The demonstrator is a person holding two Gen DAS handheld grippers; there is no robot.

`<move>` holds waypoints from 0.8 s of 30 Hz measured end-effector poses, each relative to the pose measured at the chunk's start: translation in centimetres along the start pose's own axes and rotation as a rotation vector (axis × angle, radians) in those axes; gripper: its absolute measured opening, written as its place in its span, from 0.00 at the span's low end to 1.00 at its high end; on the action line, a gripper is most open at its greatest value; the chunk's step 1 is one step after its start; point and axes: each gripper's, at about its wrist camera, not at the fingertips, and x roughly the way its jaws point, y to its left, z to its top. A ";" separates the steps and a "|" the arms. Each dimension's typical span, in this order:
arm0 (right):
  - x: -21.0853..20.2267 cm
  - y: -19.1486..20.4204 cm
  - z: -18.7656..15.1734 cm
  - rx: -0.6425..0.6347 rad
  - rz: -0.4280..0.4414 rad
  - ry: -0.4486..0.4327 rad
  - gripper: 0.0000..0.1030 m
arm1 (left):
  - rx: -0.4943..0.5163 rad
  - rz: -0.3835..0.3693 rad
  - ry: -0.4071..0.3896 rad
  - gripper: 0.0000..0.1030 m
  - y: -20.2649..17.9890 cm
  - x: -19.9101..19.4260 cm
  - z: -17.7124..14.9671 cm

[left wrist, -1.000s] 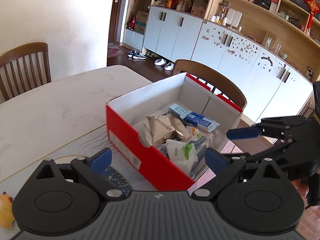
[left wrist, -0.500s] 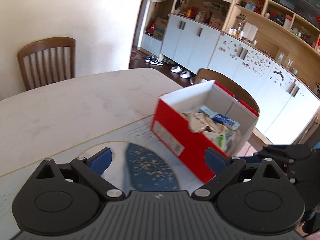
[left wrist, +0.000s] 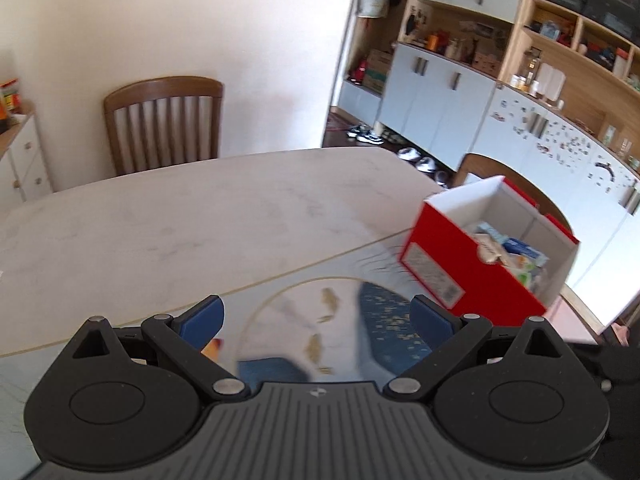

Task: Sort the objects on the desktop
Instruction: 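Move both open tools back from the red box to the table items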

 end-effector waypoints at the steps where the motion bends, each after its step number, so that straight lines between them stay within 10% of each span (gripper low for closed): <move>1: 0.3 0.3 -0.2 0.006 0.004 0.008 0.68 | -0.006 0.007 -0.001 0.97 0.5 0.0 0.0; 24: 8.4 9.4 -2.4 -0.109 -0.016 0.089 0.68 | 0.008 0.127 0.078 0.97 8.4 4.1 -3.7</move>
